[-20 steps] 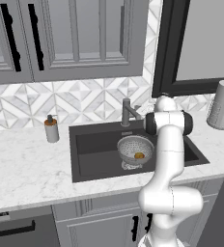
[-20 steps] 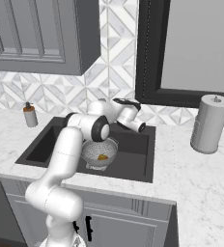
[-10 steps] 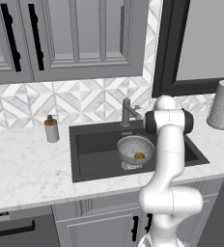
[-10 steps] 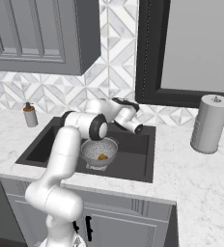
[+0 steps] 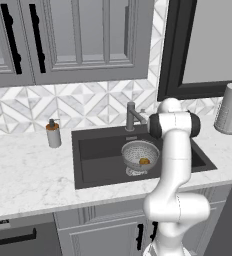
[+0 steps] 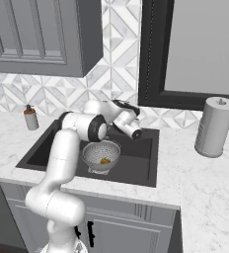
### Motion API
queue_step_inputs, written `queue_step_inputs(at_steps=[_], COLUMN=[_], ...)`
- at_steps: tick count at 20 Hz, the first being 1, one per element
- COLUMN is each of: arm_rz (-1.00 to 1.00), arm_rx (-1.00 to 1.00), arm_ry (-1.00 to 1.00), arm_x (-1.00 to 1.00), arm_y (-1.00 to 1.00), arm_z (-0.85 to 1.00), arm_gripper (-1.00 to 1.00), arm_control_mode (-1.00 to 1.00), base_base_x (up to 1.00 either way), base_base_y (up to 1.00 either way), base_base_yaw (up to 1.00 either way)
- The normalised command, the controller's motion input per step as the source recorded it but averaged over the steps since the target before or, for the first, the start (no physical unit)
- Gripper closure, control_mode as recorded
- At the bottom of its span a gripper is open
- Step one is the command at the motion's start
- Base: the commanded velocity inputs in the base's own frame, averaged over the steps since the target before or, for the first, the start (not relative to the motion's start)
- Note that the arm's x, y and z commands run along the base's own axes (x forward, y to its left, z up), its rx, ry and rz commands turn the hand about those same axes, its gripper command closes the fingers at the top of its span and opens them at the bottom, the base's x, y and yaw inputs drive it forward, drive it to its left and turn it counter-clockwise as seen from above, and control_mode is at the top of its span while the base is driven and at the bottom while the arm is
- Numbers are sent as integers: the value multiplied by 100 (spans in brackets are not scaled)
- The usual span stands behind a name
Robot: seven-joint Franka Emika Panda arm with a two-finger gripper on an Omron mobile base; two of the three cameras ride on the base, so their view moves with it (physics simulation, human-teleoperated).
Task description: Put the colander in the sink, put the apple in the colander, and turn on the sink faucet and pour water over the colander.
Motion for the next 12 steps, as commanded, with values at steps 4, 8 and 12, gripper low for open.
queue_step_inputs(at_steps=[4, 8, 12], arm_rz=[-13, -11, -9], arm_rx=[11, 11, 13], arm_ry=[9, 8, 7], arm_x=[0, 0, 0], arm_y=[-89, -85, -83], arm_z=[0, 0, 0], arm_gripper=[100, 100, 100], arm_control_mode=[-100, -100, -100], base_base_x=[0, 0, 0], base_base_y=[0, 0, 0], base_base_yaw=[0, 0, 0])
